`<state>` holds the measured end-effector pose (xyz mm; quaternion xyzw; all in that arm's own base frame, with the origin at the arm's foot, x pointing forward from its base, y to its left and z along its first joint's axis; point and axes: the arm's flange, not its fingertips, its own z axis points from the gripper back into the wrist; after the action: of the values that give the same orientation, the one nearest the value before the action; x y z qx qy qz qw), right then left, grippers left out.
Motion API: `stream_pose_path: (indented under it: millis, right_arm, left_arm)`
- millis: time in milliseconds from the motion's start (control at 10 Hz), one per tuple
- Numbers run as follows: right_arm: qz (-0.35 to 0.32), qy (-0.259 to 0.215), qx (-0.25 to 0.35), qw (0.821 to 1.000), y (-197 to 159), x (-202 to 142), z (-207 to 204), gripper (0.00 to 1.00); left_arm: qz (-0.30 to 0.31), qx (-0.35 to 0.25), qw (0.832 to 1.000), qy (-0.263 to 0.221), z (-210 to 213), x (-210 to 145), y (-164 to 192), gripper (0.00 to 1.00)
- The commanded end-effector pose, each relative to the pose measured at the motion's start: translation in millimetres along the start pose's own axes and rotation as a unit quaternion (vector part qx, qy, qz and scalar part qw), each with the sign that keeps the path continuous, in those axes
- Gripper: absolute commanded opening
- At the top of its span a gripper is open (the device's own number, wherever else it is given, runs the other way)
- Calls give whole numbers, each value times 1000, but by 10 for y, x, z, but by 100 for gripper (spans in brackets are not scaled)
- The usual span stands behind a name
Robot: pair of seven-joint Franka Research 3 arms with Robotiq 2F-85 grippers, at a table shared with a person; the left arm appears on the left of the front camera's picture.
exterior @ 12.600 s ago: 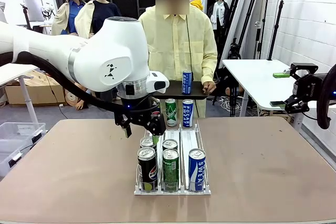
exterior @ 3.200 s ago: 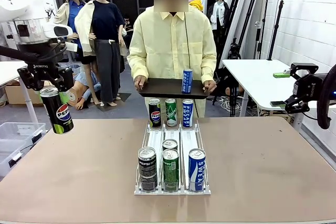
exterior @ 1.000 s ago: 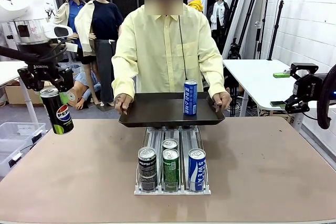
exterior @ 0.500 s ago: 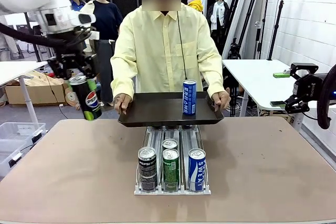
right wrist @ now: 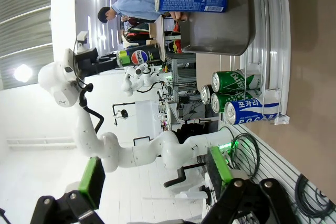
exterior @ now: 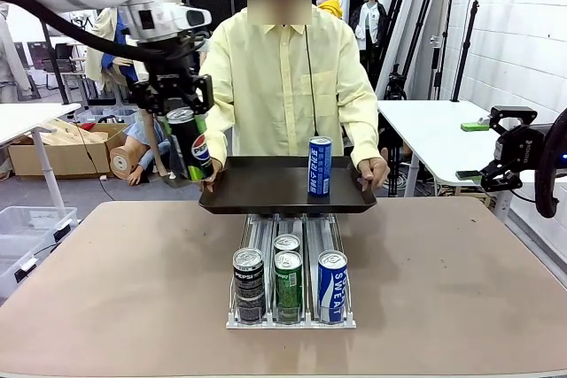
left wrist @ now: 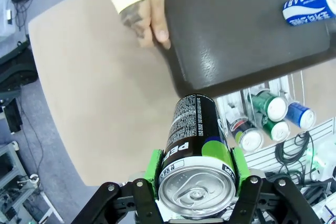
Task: Retrieve and hand over the desired beverage to the person.
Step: Place the picked can on the Handle tray extended by the person.
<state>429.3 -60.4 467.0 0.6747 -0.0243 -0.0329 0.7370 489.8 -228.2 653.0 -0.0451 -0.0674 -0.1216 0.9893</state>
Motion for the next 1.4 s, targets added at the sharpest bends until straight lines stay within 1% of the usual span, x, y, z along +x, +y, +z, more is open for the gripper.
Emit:
stream_pose_path:
  millis: [0, 300, 700, 1000, 1300]
  right_arm:
    - [0, -2, -5, 1000, 4, 0, -12, 100]
    - [0, -2, -5, 1000, 4, 0, -12, 100]
    - [0, -2, -5, 1000, 4, 0, -12, 100]
    - [0, -2, -5, 1000, 4, 0, -12, 100]
    - [0, -2, -5, 1000, 4, 0, -12, 100]
  left_arm:
    - [1, 11, 1000, 1, 133, 311, -192, 0]
    - [-4, 20, 1000, 18, -47, 663, -455, 0]
    - [-12, 36, 998, 53, -385, 1000, -686, 0]
    - [-3, 40, 998, 54, -647, 1197, -714, 0]
    - [9, 38, 997, 72, -892, 1323, -688, 0]
